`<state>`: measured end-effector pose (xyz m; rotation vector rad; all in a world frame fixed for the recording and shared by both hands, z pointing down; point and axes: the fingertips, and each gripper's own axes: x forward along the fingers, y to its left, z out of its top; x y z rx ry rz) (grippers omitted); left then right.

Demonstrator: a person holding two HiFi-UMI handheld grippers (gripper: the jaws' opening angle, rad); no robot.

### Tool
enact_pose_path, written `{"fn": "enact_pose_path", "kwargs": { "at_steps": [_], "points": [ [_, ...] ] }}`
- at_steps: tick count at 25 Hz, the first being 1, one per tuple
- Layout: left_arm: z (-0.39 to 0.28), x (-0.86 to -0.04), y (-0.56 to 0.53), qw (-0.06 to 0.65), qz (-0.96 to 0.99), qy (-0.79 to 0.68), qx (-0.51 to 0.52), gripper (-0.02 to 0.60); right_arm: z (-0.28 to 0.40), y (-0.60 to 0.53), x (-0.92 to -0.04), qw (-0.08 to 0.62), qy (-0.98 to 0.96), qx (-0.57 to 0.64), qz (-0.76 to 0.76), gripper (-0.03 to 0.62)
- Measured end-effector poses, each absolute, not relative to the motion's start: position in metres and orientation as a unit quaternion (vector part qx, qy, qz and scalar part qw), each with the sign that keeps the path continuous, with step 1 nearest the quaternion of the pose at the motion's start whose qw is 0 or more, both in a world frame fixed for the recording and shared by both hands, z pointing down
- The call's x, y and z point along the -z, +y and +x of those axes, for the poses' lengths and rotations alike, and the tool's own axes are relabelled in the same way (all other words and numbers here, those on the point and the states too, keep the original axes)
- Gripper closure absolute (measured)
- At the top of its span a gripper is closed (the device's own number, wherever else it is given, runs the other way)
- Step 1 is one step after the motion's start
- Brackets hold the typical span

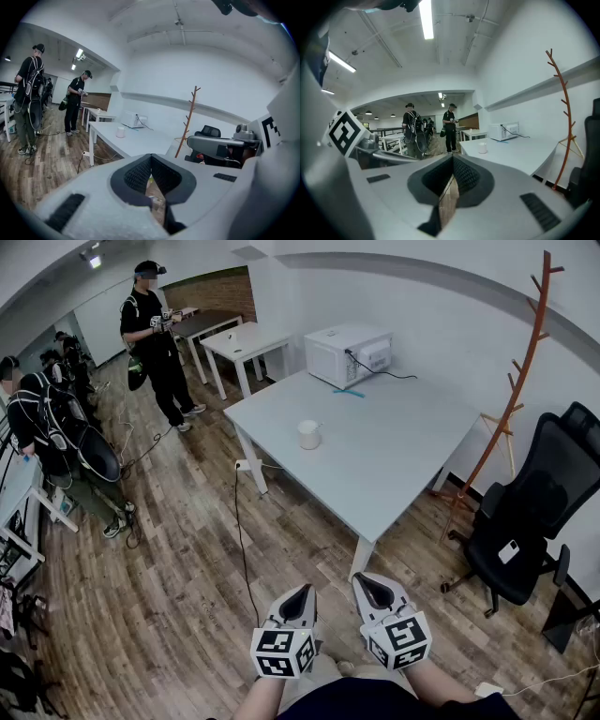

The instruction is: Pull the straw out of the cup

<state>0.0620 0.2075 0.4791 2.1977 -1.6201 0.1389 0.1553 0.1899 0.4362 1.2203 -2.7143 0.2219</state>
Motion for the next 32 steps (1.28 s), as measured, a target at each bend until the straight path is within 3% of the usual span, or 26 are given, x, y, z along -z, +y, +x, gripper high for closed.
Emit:
{"fn": "enact_pose_path", "kwargs": {
  "at_steps": [32],
  "points": [
    [0.096, -0.47, 0.231, 0.2, 0.781, -0.591, -0.037, 0.563, 0.175, 0.222, -0.433, 0.077, -0.918, -0.053, 0.385, 0.565]
  ]
}}
